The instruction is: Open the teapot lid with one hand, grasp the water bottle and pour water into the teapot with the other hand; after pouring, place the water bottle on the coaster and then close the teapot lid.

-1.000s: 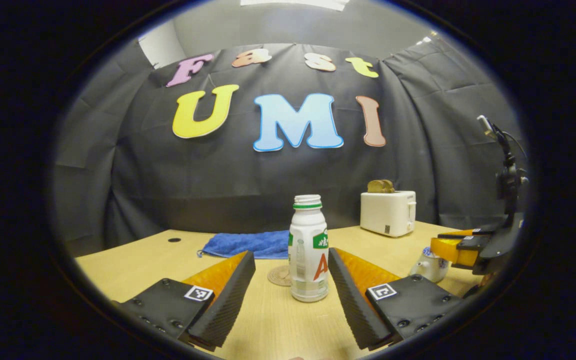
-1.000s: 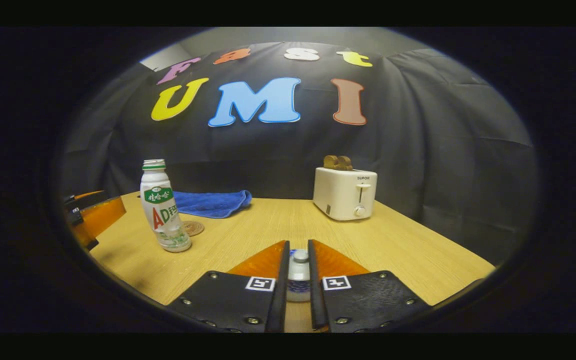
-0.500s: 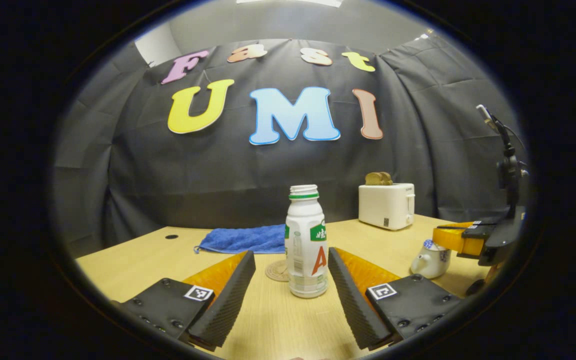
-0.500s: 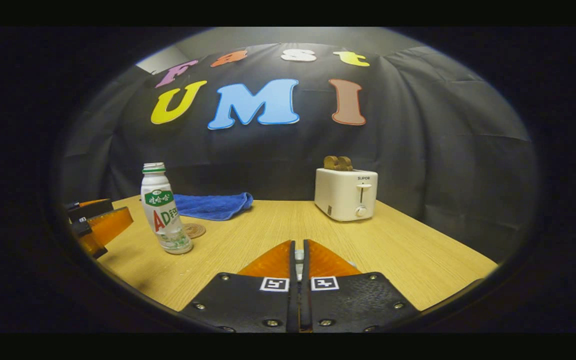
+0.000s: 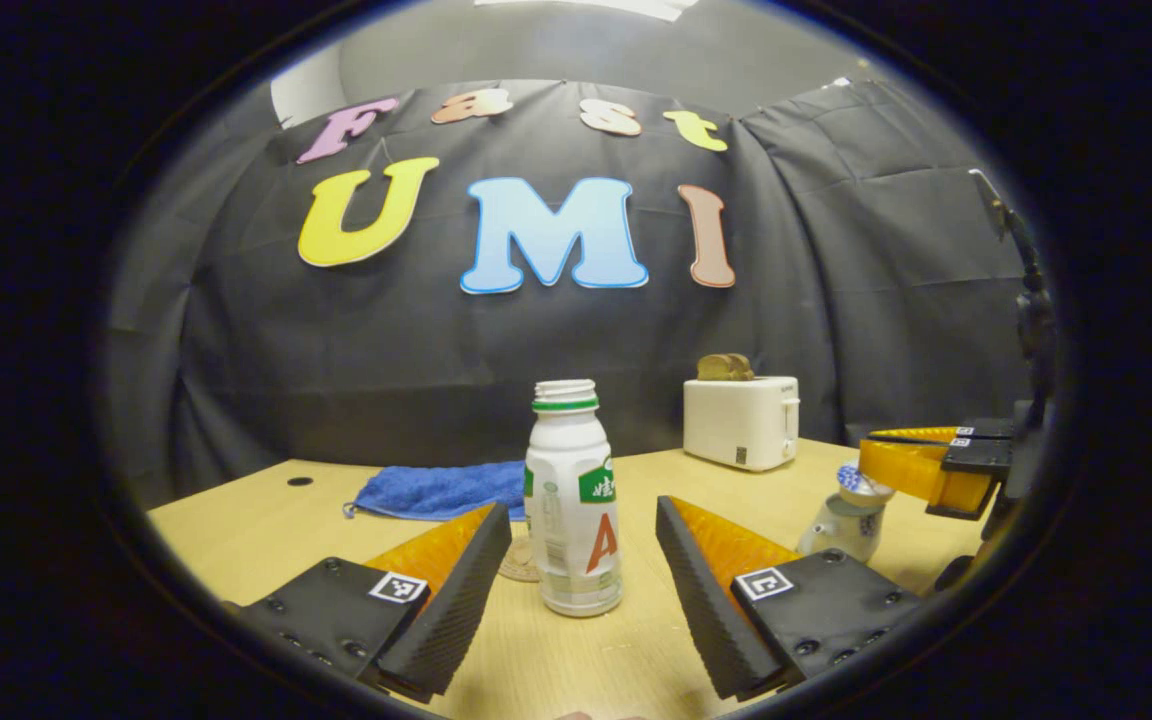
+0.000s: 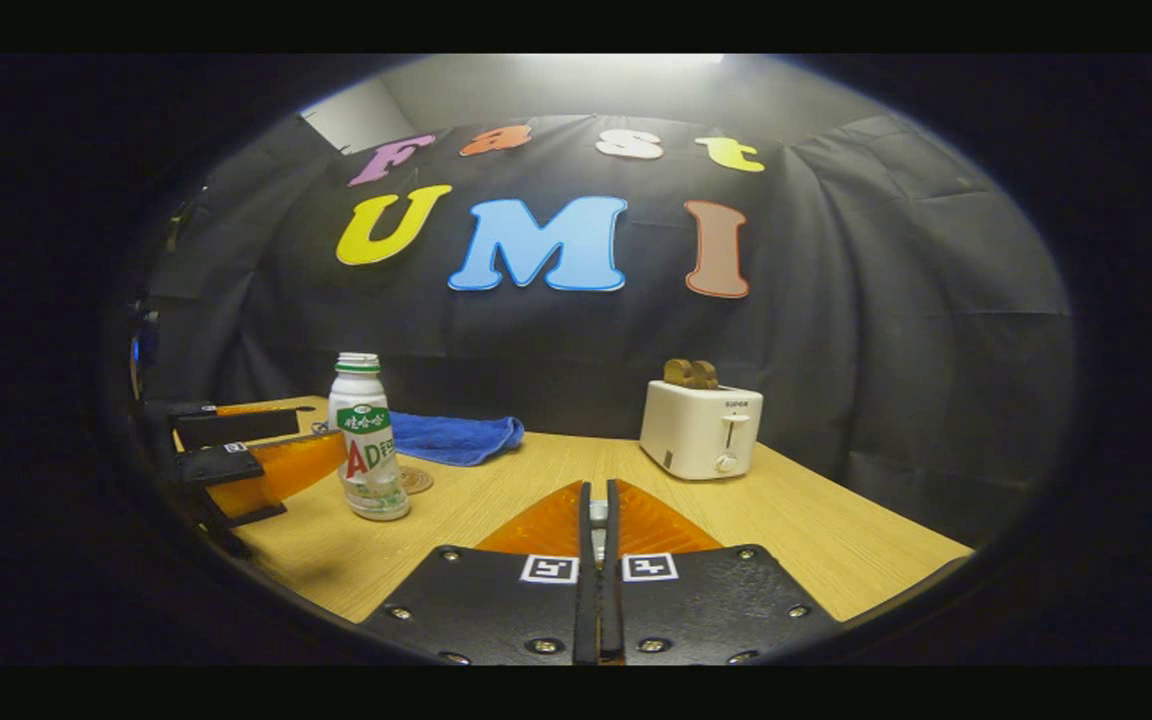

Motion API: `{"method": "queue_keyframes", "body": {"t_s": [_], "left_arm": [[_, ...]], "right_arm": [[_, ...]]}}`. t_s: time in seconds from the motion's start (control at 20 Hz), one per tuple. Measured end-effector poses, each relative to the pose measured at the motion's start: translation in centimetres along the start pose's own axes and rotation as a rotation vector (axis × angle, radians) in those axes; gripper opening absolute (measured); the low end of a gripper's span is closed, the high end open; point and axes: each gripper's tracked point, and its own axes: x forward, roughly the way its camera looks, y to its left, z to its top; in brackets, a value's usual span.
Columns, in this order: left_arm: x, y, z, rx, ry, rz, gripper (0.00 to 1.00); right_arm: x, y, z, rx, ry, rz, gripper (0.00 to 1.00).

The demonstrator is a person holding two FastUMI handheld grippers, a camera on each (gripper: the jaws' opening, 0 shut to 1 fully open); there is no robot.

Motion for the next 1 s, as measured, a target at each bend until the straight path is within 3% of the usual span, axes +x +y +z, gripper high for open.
{"method": "queue_keyframes", "body": {"t_s": [0.1,0.15,0.2,0.45,0.5,0.55,0.65,0.9,0.95,1.0], "left_arm": [[1.1,0.1,-0.5,0.031,0.008,0.009,1.00],[1.8,-0.2,-0.8,0.038,0.011,0.005,0.99],[2.4,-0.3,-1.0,0.037,0.016,0.005,0.99],[5.0,-0.2,-1.5,0.023,0.022,0.019,1.00],[5.4,-0.1,-1.6,0.009,0.026,0.017,1.00],[5.8,0.0,-1.9,-0.011,0.028,0.017,1.00],[6.5,-0.1,-1.9,-0.051,0.023,-0.001,1.00],[7.6,-1.1,-2.1,-0.037,0.032,-0.074,1.00],[7.5,-1.0,-2.2,-0.034,0.039,-0.071,0.92],[7.2,-1.0,-2.2,-0.032,0.046,-0.066,0.92]], "right_arm": [[-0.1,0.1,0.2,0.006,-0.006,0.003,0.01],[-0.1,0.1,0.3,0.005,-0.008,0.003,0.18],[-0.1,0.1,0.3,0.005,-0.009,0.005,0.01],[-0.5,0.1,0.3,0.014,-0.011,0.013,0.02],[-0.5,0.1,0.4,0.014,-0.013,0.013,0.18],[-0.6,0.0,0.4,0.015,-0.016,0.013,0.01],[-0.6,-0.2,0.4,0.019,-0.017,0.013,0.01],[-0.4,-0.2,0.1,0.026,-0.007,0.017,0.01],[-0.5,-0.2,0.2,0.026,-0.008,0.016,0.01],[-0.5,-0.3,0.2,0.027,-0.011,0.016,0.01]]}}
